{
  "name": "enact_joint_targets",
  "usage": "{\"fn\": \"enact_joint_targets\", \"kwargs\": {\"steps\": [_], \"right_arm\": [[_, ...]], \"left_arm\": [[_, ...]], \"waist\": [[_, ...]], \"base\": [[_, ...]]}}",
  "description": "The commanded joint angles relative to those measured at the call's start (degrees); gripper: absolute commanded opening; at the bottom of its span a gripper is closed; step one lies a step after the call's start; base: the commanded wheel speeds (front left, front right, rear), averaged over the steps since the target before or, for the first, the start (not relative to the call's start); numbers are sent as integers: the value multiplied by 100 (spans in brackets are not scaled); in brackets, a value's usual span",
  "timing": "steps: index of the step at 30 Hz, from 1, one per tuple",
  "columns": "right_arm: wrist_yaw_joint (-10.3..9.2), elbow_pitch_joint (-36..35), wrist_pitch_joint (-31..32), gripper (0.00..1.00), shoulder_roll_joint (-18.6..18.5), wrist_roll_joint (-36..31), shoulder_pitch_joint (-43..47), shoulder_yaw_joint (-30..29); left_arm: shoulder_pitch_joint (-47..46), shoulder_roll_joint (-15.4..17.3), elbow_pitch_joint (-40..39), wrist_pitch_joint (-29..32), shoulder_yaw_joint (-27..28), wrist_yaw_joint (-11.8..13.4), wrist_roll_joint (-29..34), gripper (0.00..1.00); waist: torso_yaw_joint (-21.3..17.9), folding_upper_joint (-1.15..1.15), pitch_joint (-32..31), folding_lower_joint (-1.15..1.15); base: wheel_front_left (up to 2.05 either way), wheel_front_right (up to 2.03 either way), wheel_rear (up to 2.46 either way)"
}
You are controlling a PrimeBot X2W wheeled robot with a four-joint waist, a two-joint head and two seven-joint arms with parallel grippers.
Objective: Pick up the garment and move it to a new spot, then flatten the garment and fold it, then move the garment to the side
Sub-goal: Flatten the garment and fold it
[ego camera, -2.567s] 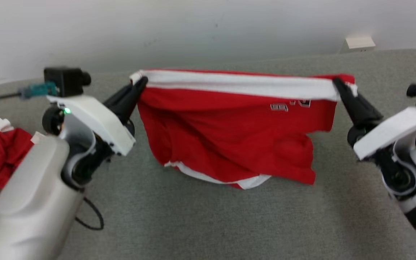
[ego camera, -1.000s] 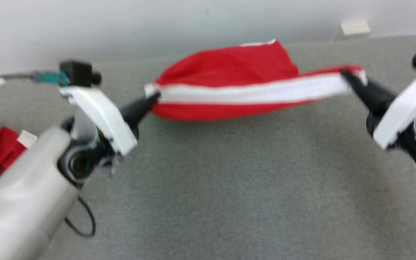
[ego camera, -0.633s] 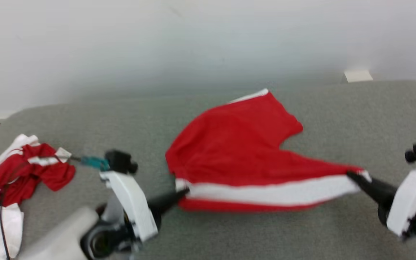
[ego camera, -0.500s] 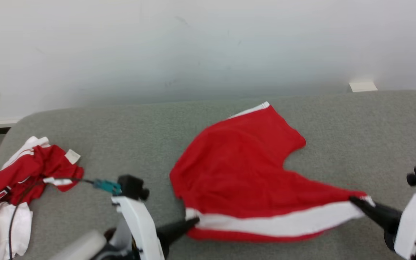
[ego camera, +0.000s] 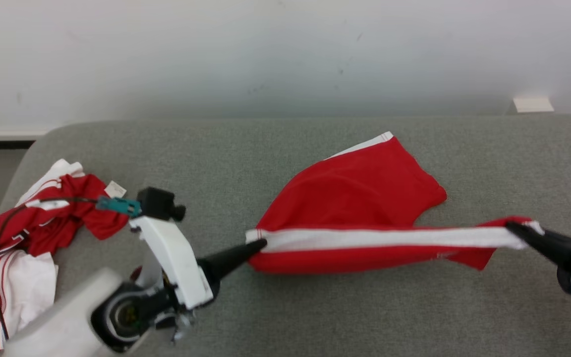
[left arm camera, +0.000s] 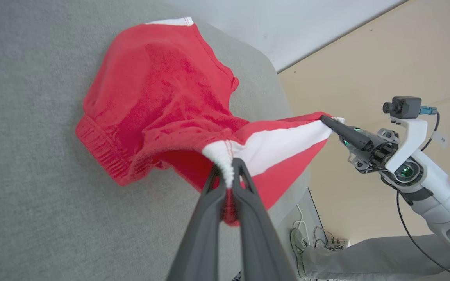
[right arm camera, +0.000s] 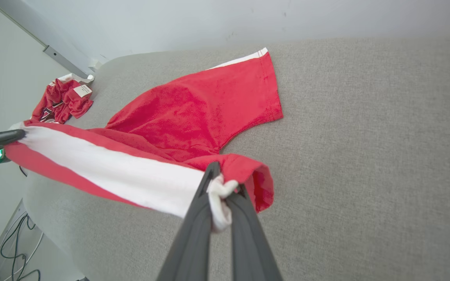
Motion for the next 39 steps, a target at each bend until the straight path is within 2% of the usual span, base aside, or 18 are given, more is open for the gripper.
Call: {"fn": "enact_joint_targets", "kwargs": {"steps": [1,10,16,23,34,35,36,37,38,39], "right_arm": [[-13,147,125,0,106,-30,-260,-56],[-13,1514,895,0,1107,-306,-1904,-195],[-13,2285,921,0,1657,-580,-2555,-173],[-13,2842,916,0,1905,-768,-3051,-150],[-13,3679,1291,0,2159,-768,-3607,-111],[-13,3757,1298,18,2210,-777,-3642,-107],[-13,3829,1304,44,2258,-771,-3664,-107],[-13,3897,1318,82,2308,-772,-3678,-99],[-13,3943,1308,100,2358,-786,-3689,-83],[-13,3988,1280,100,2406,-793,-3686,-70]], "left_arm": [[-201,-31,143,67,125,-6,-128,0],[-1319,-359,1410,33,607,-250,-150,0],[-1613,-599,1888,-203,698,-473,-4,0],[-1853,-784,2115,-540,761,-595,163,0],[-2027,-985,2267,-375,624,-631,178,0],[-2040,-1011,2287,-353,614,-628,160,0],[-2055,-1031,2305,-334,606,-629,157,0],[-2068,-1047,2325,-333,601,-630,160,8],[-2078,-1067,2344,-335,598,-631,165,40],[-2073,-1092,2360,-326,584,-632,159,100]], "waist": [[105,0,259,1],[275,0,1165,1],[411,0,1546,1],[570,0,1960,1],[669,0,2270,1],[668,0,2277,1],[668,0,2279,1],[667,0,2276,1],[665,0,2273,1],[662,0,2264,1]], "base": [[0,0,0],[0,0,0],[0,0,0],[0,0,0],[0,0,0],[0,0,0],[0,0,0],[0,0,0],[0,0,0],[0,0,0]]}}
